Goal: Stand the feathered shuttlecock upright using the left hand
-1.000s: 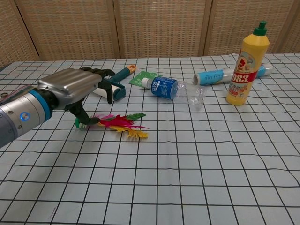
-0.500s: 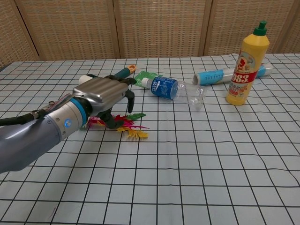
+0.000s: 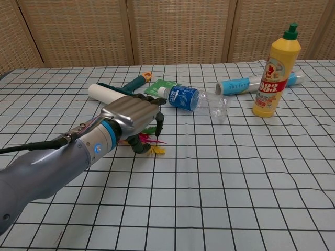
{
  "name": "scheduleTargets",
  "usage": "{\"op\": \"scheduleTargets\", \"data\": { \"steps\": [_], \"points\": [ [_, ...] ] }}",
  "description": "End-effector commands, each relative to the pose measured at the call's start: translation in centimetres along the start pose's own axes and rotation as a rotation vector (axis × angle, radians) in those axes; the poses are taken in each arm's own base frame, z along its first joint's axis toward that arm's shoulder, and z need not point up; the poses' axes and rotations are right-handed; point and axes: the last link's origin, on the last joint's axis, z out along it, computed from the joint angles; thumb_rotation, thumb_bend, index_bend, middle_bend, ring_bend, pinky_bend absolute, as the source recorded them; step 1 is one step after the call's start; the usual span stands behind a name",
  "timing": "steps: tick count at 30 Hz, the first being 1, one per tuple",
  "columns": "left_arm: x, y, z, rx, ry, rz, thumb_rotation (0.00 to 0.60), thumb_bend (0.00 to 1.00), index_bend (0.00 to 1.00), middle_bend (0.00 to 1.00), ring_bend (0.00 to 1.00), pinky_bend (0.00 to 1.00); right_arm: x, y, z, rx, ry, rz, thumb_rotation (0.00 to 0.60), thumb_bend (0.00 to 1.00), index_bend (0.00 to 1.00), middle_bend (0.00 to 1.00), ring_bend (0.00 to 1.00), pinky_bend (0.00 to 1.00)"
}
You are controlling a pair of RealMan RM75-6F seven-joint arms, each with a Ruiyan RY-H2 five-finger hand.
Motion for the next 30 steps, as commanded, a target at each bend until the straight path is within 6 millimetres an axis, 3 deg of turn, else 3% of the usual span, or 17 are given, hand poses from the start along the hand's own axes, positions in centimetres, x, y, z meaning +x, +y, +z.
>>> {"op": "scheduleTargets", "data": {
  "steps": [1,25,30],
  "points": [
    [-0.06,0.18,0.08,-0.001,0.002,0.005,0.600,0.36,0.45,0.00,0.00,0.00,0.03,0.04,-0.02,-0.001,0.001,0.005,0.600,0.08,0.04,0.00,0.00,0.07],
    [-0.31,0.68,0.30,-0.007,0.014,0.022,0.600,0.44,0.53,0.00,0.00,0.00,0.12,-0.06,-0.03,0.008,0.007,0.021,0.600,0.08,0.04,0.00,0.00,0.07],
    [-0.19,0.54,0.18,-0.003,0.026,0.027,0.600,0.44,0.60,0.00,0.00,0.00,0.08,-0.16,-0.07,0.012,0.006,0.021,0.600,0.08,0.04,0.00,0.00,0.07]
  ]
}}
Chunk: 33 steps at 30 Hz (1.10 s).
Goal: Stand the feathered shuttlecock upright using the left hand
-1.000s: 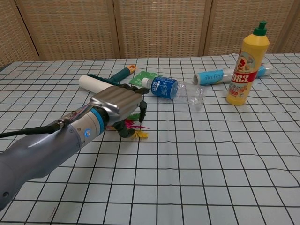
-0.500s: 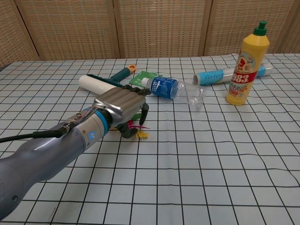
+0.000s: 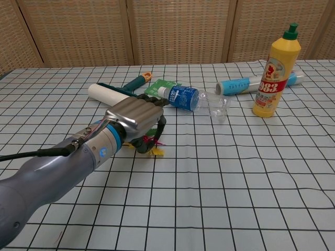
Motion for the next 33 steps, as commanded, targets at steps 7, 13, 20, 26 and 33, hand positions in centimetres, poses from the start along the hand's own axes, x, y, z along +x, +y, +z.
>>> {"op": "scheduleTargets", "data": {
  "steps": [7,13,20,26,33],
  "points": [
    [0.3,-0.6,-0.4,0.006,0.023,0.010,0.600,0.45,0.66,0.00,0.00,0.00,0.1,-0.1,0.0,0.004,0.001,0.001,0.600,0.08,0.04,0.00,0.00,0.07],
    [1.5,-2.2,-0.9,0.023,0.057,0.001,0.600,0.45,0.67,0.00,0.00,0.00,0.2,-0.3,-0.1,0.011,0.006,0.000,0.600,0.08,0.04,0.00,0.00,0.07],
    [3.4,-4.9,-1.9,0.055,0.104,-0.001,0.600,0.45,0.70,0.00,0.00,0.00,0.2,-0.6,-0.3,0.023,0.010,-0.005,0.600,0.08,0.04,0.00,0.00,0.07],
    [5.8,-8.4,-3.8,0.098,0.167,-0.011,0.600,0.45,0.71,0.00,0.00,0.00,0.3,-0.9,-0.4,0.033,0.018,-0.009,0.600,0.08,0.04,0.00,0.00,0.07],
    [7.9,-11.0,-5.6,0.128,0.224,-0.021,0.600,0.45,0.72,0.00,0.00,0.00,0.5,-1.4,-0.6,0.050,0.027,-0.011,0.600,0.08,0.04,0.00,0.00,0.07]
  ]
}}
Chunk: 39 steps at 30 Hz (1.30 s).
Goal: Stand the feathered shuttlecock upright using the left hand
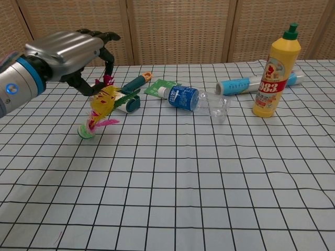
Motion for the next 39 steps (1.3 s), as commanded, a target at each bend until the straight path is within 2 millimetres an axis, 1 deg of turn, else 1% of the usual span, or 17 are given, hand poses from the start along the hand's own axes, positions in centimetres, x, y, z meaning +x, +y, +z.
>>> {"op": "scheduleTargets", "data": {
  "steps": [1,4,7,10,14,19,30,32,36,38,39],
  "points": [
    [1.3,-1.5,-0.7,0.020,0.035,-0.013,0.600,0.45,0.72,0.00,0.00,0.00,0.1,-0.2,-0.1,0.006,0.002,-0.002,0.600,0.08,0.04,0.00,0.00,0.07],
    [2.3,-2.8,-1.5,0.039,0.051,-0.028,0.600,0.45,0.72,0.00,0.00,0.00,0.1,-0.5,-0.2,0.016,0.005,-0.005,0.600,0.08,0.04,0.00,0.00,0.07],
    [2.6,-3.7,-2.2,0.049,0.054,-0.034,0.600,0.45,0.72,0.00,0.00,0.00,0.1,-0.7,-0.4,0.023,0.006,-0.006,0.600,0.08,0.04,0.00,0.00,0.07],
    [2.6,-4.7,-2.8,0.061,0.051,-0.027,0.600,0.45,0.72,0.00,0.00,0.00,0.2,-0.9,-0.5,0.032,0.009,-0.007,0.600,0.08,0.04,0.00,0.00,0.07],
    [2.1,-5.7,-3.3,0.073,0.034,-0.032,0.600,0.45,0.72,0.00,0.00,0.00,0.3,-1.1,-0.6,0.037,0.015,-0.006,0.600,0.08,0.04,0.00,0.00,0.07],
    [1.5,-5.9,-3.5,0.073,0.022,-0.036,0.600,0.45,0.72,0.00,0.00,0.00,0.3,-0.9,-0.5,0.029,0.013,-0.004,0.600,0.08,0.04,0.00,0.00,0.07],
    [0.9,-5.5,-3.8,0.063,0.008,-0.050,0.600,0.45,0.72,0.00,0.00,0.00,0.2,-0.9,-0.6,0.027,0.012,-0.010,0.600,0.08,0.04,0.00,0.00,0.07],
    [0.2,-5.7,-4.2,0.068,-0.012,-0.049,0.600,0.45,0.72,0.00,0.00,0.00,0.2,-0.9,-0.6,0.029,0.012,-0.010,0.600,0.08,0.04,0.00,0.00,0.07],
    [-0.7,-6.0,-4.6,0.074,-0.036,-0.050,0.600,0.44,0.67,0.00,0.00,0.00,0.2,-1.0,-0.6,0.032,0.011,-0.010,0.600,0.08,0.04,0.00,0.00,0.07],
    [-1.0,-6.1,-4.7,0.077,-0.044,-0.047,0.600,0.42,0.62,0.00,0.00,0.00,0.2,-0.9,-0.6,0.031,0.013,-0.010,0.600,0.08,0.04,0.00,0.00,0.07],
    [-1.1,-6.1,-4.7,0.077,-0.048,-0.046,0.600,0.40,0.57,0.00,0.00,0.00,0.2,-0.9,-0.6,0.031,0.013,-0.009,0.600,0.08,0.04,0.00,0.00,0.07]
  ]
}}
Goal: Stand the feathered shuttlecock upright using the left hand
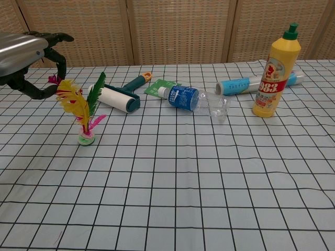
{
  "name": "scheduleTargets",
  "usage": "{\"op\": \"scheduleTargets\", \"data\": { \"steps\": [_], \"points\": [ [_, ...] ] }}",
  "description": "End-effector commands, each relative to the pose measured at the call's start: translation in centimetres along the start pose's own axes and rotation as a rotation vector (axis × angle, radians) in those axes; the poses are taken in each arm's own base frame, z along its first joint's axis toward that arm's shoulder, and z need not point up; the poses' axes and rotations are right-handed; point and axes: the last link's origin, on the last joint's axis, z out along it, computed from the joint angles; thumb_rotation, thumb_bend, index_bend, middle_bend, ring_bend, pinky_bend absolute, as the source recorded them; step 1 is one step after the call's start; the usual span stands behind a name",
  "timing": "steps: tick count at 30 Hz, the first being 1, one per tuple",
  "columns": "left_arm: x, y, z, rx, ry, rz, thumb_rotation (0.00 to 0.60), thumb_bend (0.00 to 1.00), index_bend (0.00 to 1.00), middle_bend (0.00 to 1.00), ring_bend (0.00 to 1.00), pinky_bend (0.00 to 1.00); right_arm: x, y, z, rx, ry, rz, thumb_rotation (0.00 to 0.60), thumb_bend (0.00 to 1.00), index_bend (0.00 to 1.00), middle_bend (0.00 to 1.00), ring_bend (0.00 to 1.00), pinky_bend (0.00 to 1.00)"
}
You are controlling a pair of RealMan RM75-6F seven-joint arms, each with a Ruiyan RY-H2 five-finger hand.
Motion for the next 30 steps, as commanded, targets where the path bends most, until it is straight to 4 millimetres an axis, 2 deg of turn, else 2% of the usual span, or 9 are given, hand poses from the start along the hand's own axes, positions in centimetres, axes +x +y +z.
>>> {"op": "scheduleTargets", "data": {
  "steps": [1,4,7,14,18,21,22,27,30],
  "points": [
    [-0.3,-0.2,-0.2,0.002,-0.014,0.002,0.600,0.36,0.49,0.00,0.00,0.00,0.0,0.0,0.0,-0.001,0.002,0.001,0.600,0.08,0.04,0.00,0.00,0.07],
    [0.3,-0.9,-0.5,0.011,0.000,-0.012,0.600,0.27,0.28,0.00,0.00,0.00,0.1,0.0,0.0,-0.001,0.005,0.003,0.600,0.08,0.04,0.00,0.00,0.07],
    [1.0,-1.4,-0.8,0.016,0.012,-0.037,0.600,0.24,0.16,0.00,0.00,0.00,0.0,0.0,0.0,0.001,0.003,0.001,0.600,0.08,0.04,0.00,0.00,0.07],
    [3.0,-2.8,-2.4,0.034,0.077,-0.092,0.600,0.23,0.12,0.00,0.00,0.00,0.1,-0.1,-0.1,0.004,0.006,-0.002,0.600,0.08,0.04,0.00,0.00,0.07],
    [3.3,-3.8,-4.8,0.077,0.102,-0.099,0.600,0.24,0.12,0.00,0.00,0.00,0.2,0.0,0.0,0.002,0.005,-0.003,0.600,0.08,0.04,0.00,0.00,0.07],
    [2.7,-4.4,-6.8,0.105,0.097,-0.075,0.600,0.24,0.12,0.00,0.00,0.00,0.2,0.0,0.0,0.004,0.001,-0.011,0.600,0.08,0.04,0.00,0.00,0.07],
    [1.9,-4.8,-8.3,0.130,0.077,-0.051,0.600,0.24,0.12,0.00,0.00,0.00,0.1,0.0,-0.1,0.006,-0.002,-0.026,0.600,0.08,0.04,0.00,0.00,0.07],
    [-0.4,-5.8,-12.9,0.188,-0.009,-0.053,0.600,0.24,0.10,0.00,0.00,0.00,-0.1,-0.2,-0.2,0.012,-0.013,-0.056,0.600,0.08,0.04,0.00,0.00,0.06],
    [-1.2,-6.5,-14.5,0.198,-0.044,-0.031,0.600,0.24,0.08,0.00,0.00,0.00,-0.3,-0.4,-0.2,0.014,-0.021,-0.068,0.600,0.08,0.04,0.00,0.00,0.06]
  ]
}}
